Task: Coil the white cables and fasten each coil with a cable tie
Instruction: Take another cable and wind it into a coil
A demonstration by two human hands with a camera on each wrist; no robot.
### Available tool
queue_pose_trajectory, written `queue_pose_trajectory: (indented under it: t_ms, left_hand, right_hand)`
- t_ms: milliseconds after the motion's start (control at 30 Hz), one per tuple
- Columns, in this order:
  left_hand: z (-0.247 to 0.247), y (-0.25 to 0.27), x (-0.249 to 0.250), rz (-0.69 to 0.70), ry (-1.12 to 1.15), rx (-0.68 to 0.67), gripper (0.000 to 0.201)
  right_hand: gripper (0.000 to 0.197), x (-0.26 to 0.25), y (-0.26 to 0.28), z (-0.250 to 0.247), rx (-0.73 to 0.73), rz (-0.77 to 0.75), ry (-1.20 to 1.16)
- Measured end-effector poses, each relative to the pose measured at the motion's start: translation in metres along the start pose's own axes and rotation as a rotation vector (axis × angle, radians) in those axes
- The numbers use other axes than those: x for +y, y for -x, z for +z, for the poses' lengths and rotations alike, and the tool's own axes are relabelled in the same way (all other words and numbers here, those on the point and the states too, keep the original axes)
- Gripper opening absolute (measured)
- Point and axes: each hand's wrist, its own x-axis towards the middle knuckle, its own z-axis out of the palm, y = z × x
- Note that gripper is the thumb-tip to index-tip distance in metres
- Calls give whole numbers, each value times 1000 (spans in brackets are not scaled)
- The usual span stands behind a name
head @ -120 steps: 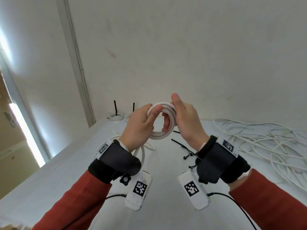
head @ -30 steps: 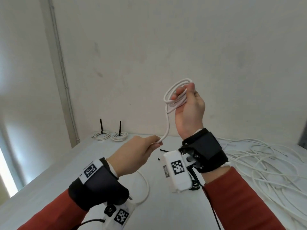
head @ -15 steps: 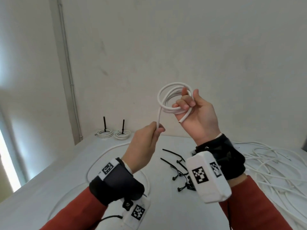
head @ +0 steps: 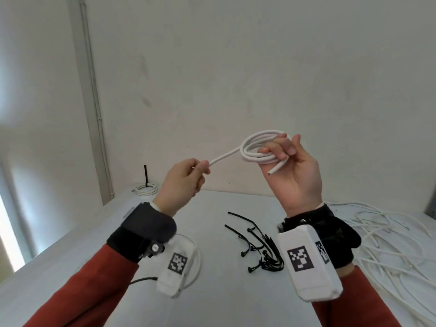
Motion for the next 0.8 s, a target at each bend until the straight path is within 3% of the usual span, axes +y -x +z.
queue_pose_trajectory:
  t_ms: [100,200,433,600,767,800]
  left_hand:
    - [4,9,-11,238,-371,-24,26]
    - [4,17,-21,397,-555,-10,23]
    - [-9,18,-26,500,-805,50,49]
    - [-17,25,-28,665,-1048,17,45]
    - [-19,30,-19,848,-1149,-124,49]
    - [-19,31,-16,872,-1149,-150,46]
  right_hand:
    - [34,-3,-5,7,65,-131,54]
    - [49,-12,-9,16,89,-247,114]
    - [20,-35,-16,20,271,-512,240]
    - [14,-33,-27,11,327,-838,828]
    - [5,-14,-34,-11,216,-795,1532]
    - [16,-11,-35,-16,182,-769,1695]
